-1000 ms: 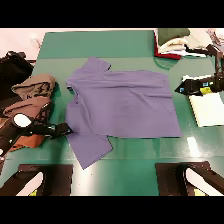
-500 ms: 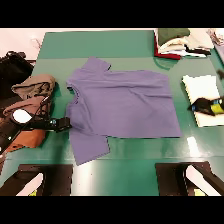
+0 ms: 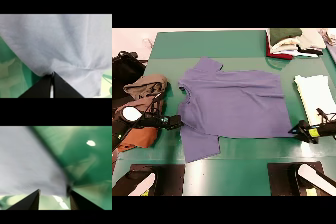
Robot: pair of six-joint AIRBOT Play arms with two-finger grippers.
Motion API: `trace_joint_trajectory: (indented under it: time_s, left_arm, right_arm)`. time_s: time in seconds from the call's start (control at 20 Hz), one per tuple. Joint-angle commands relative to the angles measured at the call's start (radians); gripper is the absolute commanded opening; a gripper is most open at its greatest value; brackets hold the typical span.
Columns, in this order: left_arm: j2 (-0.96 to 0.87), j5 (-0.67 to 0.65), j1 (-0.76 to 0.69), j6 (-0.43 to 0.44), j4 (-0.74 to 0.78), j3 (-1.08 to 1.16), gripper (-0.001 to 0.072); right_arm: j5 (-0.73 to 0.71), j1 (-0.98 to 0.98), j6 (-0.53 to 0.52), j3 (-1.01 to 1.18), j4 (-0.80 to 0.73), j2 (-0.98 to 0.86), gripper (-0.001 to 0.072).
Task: Fold the shirts.
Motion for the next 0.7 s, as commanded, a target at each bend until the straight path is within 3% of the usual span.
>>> trace_joint_trajectory:
  time_s: [0.0, 0.05, 0.15, 0.35, 0.65]
  left_arm:
    - [0.001, -0.001, 0.0, -0.002, -0.009, 0.002, 0.0023]
    - [0.001, -0.001, 0.0, -0.002, -0.019, 0.003, 0.0023]
    - [0.002, -0.008, 0.0, -0.003, -0.021, 0.033, 0.0022]
    - [0.004, -0.105, 0.001, -0.001, -0.003, 0.307, 0.0021]
    - [0.004, -0.187, 0.0, -0.002, -0.002, 1.091, 0.0022]
  right_arm:
    - [-0.162, 0.093, -0.004, -0.02, 0.079, -0.049, 0.0386]
    - [-0.177, 0.136, -0.01, -0.001, 0.076, -0.055, 0.0228]
    - [-0.176, 0.209, -0.044, 0.056, 0.076, -0.032, 0.0044]
    - [-0.149, 0.299, -0.045, 0.288, 0.07, 0.145, 0.0017]
    - [-0.13, 0.29, -0.044, 0.87, 0.067, 0.36, 0.0017]
